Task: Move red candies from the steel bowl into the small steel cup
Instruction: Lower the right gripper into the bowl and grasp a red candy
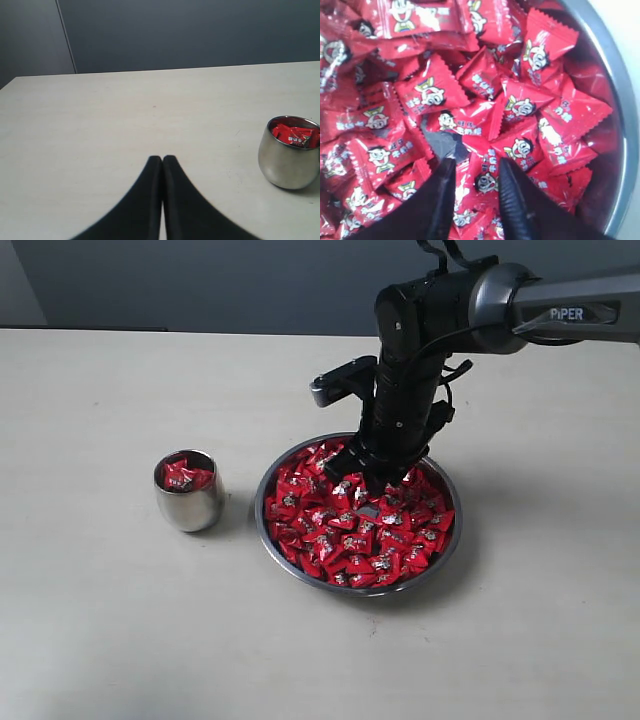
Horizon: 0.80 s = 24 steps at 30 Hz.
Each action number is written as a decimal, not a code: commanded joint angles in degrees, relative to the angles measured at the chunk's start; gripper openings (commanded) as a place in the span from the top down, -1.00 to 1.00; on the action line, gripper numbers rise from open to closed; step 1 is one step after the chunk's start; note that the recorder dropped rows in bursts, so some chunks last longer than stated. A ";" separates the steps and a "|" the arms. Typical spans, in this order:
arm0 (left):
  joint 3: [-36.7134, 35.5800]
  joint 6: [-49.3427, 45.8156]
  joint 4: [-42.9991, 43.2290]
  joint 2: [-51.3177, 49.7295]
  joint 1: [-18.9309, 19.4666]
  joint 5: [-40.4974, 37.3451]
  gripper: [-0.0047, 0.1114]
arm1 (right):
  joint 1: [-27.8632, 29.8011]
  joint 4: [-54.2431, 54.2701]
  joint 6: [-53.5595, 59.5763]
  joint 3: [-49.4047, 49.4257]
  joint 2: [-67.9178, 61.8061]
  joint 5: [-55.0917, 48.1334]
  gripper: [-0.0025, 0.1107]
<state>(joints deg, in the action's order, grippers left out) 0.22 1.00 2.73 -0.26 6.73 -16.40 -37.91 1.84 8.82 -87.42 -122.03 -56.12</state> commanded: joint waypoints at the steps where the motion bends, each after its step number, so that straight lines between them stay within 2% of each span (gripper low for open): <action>1: -0.22 0.11 -0.16 0.26 0.03 0.11 0.91 | 0.14 -0.32 -0.08 0.12 0.54 -0.27 0.42; 24: -0.22 0.11 -0.16 0.26 0.03 0.11 0.91 | 0.14 0.17 -0.08 0.24 -2.53 -1.29 0.42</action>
<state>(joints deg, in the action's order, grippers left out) 0.22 1.00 2.73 -0.26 6.73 -16.40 -37.91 1.97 8.82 -87.42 -124.60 -57.75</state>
